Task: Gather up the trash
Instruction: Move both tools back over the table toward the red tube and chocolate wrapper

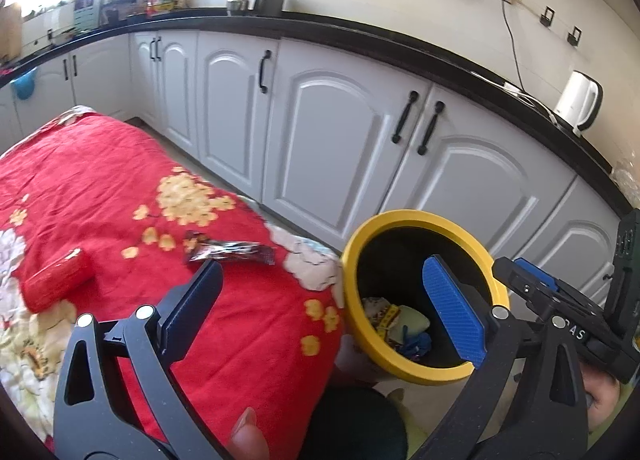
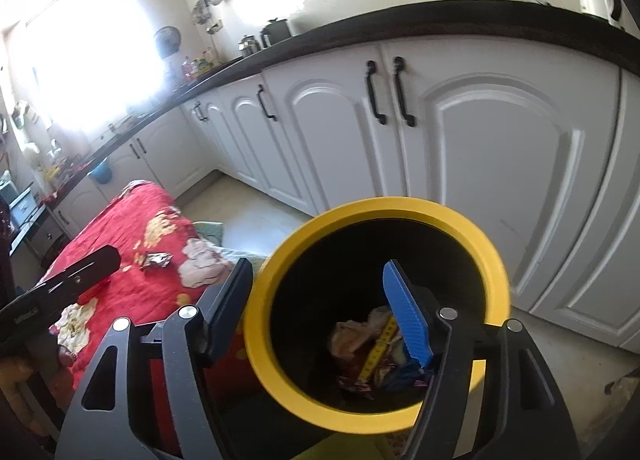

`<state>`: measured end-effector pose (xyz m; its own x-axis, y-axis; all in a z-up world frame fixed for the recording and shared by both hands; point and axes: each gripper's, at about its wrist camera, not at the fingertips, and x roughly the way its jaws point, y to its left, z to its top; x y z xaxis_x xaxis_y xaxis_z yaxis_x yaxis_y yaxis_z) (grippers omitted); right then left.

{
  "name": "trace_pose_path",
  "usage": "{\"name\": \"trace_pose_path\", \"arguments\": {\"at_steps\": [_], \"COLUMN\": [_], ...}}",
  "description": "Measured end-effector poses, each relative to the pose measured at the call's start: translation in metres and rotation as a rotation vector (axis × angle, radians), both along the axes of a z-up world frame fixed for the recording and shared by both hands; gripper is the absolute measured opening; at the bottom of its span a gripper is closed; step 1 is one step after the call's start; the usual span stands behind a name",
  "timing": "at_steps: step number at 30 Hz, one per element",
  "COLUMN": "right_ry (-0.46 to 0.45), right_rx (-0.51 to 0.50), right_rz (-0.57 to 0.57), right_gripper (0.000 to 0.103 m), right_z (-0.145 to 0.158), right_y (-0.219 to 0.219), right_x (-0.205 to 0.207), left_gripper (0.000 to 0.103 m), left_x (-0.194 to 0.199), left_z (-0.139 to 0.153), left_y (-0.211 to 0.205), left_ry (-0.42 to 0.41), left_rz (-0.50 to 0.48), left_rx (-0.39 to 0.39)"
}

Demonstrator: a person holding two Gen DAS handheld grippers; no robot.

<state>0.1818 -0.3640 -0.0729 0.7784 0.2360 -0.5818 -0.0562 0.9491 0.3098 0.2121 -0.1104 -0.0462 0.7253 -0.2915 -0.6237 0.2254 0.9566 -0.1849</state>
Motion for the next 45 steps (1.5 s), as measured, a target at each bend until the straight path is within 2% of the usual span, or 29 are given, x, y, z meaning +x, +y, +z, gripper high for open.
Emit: {"name": "trace_pose_path", "arguments": {"at_steps": [14,29,45], "right_ry": [-0.021,-0.015,0.059], "right_rx": [-0.056,-0.15,-0.351], "right_rz": [0.123,0.29,0.491], "right_gripper": [0.071,0.071,0.071], "right_z": [0.009,0.008,-0.026], "right_y": [0.063,0.14,0.218], "right_x": [0.003,0.038,0.102], "left_gripper": [0.092,0.092,0.092], "left_x": [-0.007,-0.006,0.021], "left_z": [0.001,-0.014,-0.041], "left_y": [0.068,0.142,0.187], "left_ry": [-0.015,0.008,0.113], "left_rz": [0.107,0.208,0.183], "left_rx": [0.008,0.109,0.216]}}
